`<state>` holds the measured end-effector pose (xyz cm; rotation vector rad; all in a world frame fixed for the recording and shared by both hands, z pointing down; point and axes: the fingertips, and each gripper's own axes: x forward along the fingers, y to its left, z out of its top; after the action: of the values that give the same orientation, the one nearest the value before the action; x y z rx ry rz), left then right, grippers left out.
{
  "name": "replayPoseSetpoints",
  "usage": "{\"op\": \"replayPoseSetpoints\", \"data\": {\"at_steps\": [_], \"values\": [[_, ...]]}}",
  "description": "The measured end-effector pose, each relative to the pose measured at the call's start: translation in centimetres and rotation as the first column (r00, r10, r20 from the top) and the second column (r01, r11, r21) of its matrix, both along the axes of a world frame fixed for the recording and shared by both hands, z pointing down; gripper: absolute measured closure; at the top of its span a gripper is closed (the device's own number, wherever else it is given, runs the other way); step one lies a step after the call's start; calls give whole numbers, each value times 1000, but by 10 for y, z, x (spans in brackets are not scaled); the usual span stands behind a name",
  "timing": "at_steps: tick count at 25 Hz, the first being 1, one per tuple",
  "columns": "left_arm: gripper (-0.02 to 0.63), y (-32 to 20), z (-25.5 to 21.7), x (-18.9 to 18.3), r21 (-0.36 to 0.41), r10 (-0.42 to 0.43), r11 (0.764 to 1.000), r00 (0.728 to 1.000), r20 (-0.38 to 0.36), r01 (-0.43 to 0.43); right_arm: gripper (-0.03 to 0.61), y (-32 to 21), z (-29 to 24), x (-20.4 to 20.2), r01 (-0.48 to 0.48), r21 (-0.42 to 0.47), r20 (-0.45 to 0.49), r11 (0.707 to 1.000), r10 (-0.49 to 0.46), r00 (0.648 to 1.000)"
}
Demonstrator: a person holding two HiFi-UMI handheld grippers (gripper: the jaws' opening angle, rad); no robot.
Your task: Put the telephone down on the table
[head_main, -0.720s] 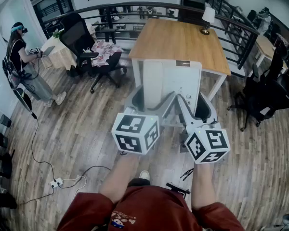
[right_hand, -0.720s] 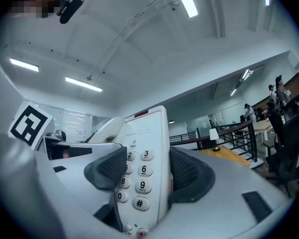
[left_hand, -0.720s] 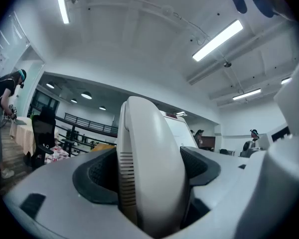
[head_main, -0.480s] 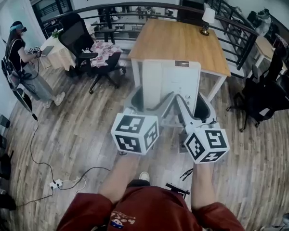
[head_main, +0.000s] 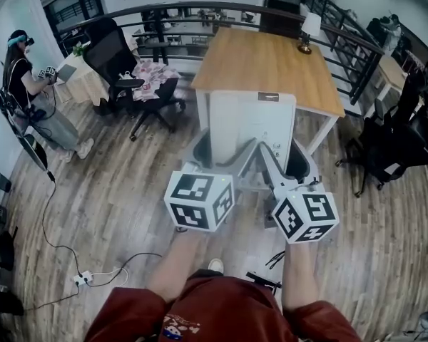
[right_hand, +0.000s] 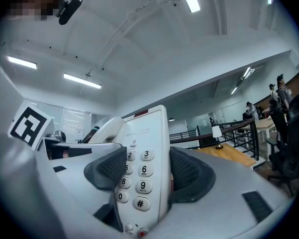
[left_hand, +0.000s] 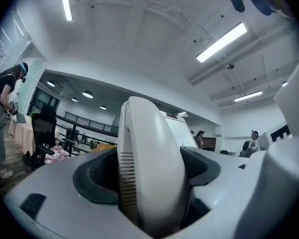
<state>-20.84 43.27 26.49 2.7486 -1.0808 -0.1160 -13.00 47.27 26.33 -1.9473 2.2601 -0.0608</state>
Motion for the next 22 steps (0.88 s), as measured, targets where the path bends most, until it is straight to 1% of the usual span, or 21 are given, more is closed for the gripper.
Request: {"op": "replayPoseSetpoints", "data": {"at_steps": [5,9,16,22], "values": [[221,-19,7,-15,-9,11,1000,1000,-5,-11,293,-18,6,-16,-8,-14,-4,1000,8,1000],[221,-28,10,-18,-11,28,1000,1000,2,-28,292,-26,9,-19,-21,-17,4,1000,22,1000],[221,-38,11,-16,-5,40,999,999,-3,-40,293,-36,10,-17,-35,-15,5,999,35,999],[221,-57,14,-4,-4,39,999,999,-1,-39,291,-55,13,-5,-35,-12,8,999,35,999]]}}
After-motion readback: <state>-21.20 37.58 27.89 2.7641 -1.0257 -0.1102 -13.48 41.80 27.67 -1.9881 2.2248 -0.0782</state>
